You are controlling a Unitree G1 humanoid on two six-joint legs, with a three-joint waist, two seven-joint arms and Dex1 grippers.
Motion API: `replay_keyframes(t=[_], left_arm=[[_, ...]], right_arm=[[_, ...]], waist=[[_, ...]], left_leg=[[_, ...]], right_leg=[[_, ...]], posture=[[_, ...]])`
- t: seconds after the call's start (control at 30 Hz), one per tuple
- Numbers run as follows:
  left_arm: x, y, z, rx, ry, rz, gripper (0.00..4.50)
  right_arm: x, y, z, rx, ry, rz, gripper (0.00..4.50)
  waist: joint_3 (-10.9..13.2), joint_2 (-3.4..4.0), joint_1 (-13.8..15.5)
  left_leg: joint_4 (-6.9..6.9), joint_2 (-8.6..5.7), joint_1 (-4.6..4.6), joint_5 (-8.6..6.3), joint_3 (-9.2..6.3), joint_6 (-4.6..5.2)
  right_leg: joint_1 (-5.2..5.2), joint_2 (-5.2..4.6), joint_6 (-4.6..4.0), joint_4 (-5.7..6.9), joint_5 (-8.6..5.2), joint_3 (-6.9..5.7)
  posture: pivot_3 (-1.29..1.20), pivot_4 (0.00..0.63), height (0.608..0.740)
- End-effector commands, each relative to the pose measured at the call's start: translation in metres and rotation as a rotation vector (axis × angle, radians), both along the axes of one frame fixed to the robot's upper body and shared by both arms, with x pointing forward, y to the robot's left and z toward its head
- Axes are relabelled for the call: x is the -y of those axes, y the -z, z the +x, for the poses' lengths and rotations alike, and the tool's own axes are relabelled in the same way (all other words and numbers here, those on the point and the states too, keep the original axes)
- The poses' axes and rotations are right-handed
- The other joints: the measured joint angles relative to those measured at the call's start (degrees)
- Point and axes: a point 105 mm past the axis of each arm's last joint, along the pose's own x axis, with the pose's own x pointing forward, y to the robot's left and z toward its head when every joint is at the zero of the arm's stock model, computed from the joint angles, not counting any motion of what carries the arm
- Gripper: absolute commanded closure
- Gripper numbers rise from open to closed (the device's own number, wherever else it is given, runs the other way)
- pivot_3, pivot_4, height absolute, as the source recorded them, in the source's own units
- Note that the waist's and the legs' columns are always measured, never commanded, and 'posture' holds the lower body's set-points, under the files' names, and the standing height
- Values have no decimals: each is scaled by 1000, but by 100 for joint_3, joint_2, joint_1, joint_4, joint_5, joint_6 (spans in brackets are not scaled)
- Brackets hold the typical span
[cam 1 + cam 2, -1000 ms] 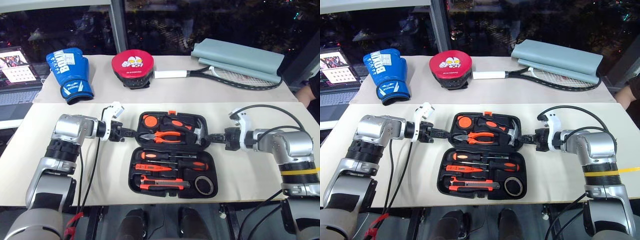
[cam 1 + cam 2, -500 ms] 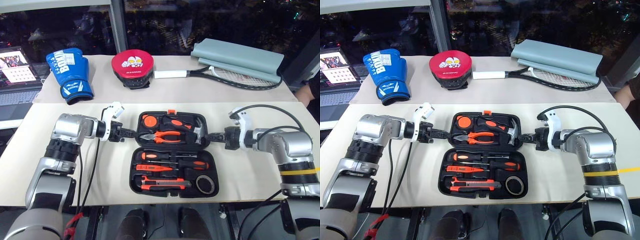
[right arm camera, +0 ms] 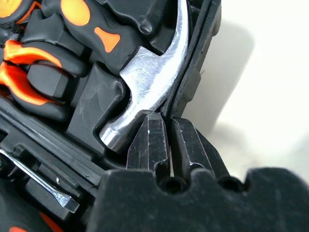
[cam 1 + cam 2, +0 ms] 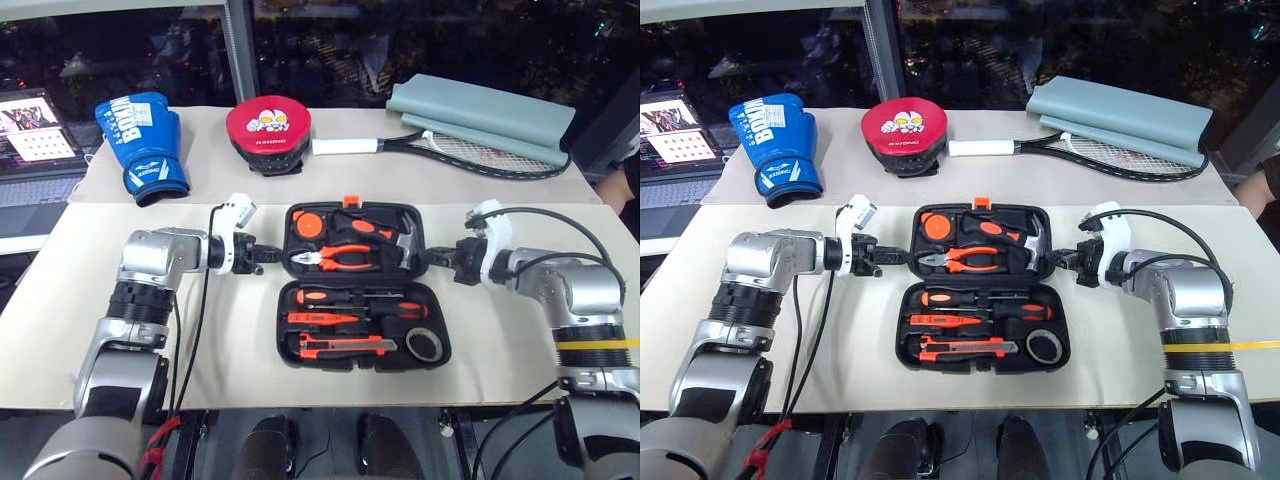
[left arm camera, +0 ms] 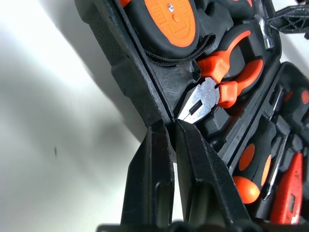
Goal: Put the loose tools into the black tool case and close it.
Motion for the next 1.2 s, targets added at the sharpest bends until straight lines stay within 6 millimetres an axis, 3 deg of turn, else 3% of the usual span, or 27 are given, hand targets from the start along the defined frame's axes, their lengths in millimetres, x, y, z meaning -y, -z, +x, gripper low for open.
replay_keyframes(t=[0.03, 0.23, 0.43, 1.0, 1.2], left_arm=[[32, -28, -16, 197, 168, -80, 4500], [27, -22, -24, 352, 140, -65, 4500], [27, -13, -32, 503, 101, -21, 4500], [22, -17, -45, 823, 28, 42, 4500], [16, -2, -51, 908, 38, 118, 4500]], right_arm=[[-24, -39, -5, 247, -102, -8, 4473], [-25, -32, -20, 353, -112, -81, 4473], [-20, -28, -42, 473, -111, -128, 4473], [-19, -11, -74, 686, -91, -358, 4473], [-20, 3, -90, 770, -127, -495, 4473]], waist=[[0, 0, -6], [0, 1, -2], [-1, 1, 5], [-1, 1, 47], [-1, 1, 60]], left_leg=[[-6, -1, -6, 0, 0, 0], [-8, -4, -61, 8, 1, -13], [-7, -4, -55, 7, -1, -10], [-2, -7, -23, 8, 5, -11], [-2, -7, -10, 8, 5, -11]], right_leg=[[-9, -1, 0, -2, 0, 0], [-67, -3, -2, 4, 2, -1], [-58, -2, -2, 3, 2, -2], [-41, -1, -4, -4, 1, 4], [-31, -1, -5, -5, 0, 4]], posture=[[0, 150, 736], [0, 150, 736], [0, 150, 736], [0, 150, 736], [0, 150, 736]])
